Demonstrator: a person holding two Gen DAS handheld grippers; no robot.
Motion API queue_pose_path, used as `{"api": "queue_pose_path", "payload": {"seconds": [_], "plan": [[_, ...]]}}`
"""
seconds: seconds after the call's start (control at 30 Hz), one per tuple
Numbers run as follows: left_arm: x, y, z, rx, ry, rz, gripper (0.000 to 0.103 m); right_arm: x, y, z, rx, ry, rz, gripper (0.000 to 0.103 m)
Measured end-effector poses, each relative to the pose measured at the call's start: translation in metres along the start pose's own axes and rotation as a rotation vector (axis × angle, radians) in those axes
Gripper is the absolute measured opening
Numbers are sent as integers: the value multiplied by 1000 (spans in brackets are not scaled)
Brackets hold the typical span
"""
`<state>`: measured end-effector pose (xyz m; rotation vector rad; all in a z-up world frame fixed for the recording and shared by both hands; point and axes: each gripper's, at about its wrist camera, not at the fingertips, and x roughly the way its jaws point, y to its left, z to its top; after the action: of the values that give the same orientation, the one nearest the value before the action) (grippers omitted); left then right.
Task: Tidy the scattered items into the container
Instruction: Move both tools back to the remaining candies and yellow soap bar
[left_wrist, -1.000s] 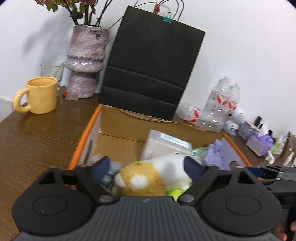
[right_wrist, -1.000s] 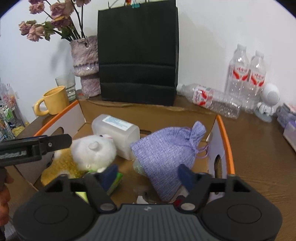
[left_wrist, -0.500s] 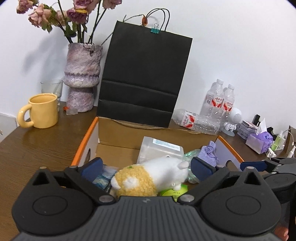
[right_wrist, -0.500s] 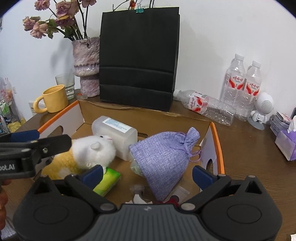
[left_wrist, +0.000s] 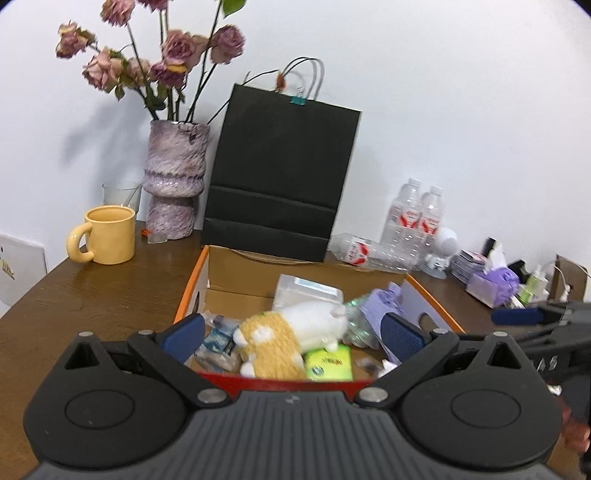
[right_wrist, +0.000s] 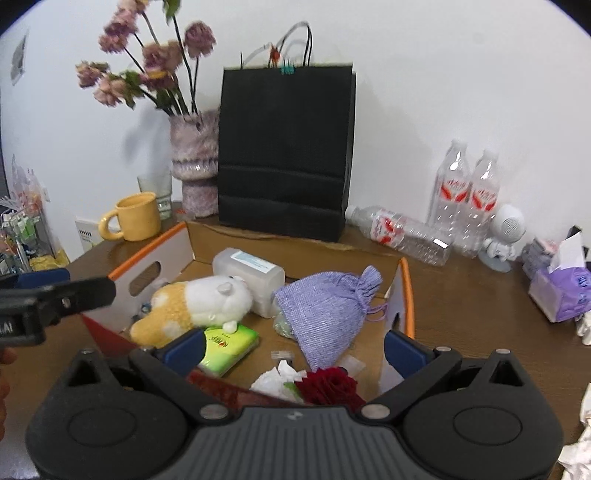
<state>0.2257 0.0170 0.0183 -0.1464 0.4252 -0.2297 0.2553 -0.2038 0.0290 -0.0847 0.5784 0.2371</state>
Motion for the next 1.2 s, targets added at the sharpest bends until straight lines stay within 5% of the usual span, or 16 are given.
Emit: {"api": "queue_pose_path", "payload": {"seconds": [0.37, 0.73, 1.2], "plan": [[-46, -18, -30, 62, 41, 6, 103, -55, 5, -40, -12, -25, 14, 103], [-59, -22, -71, 69, 153, 21, 103, -60, 7, -91, 3, 68, -17, 103], [-44, -29, -84, 90, 221, 28, 103, -47, 8, -111, 18, 122, -11, 97]]}}
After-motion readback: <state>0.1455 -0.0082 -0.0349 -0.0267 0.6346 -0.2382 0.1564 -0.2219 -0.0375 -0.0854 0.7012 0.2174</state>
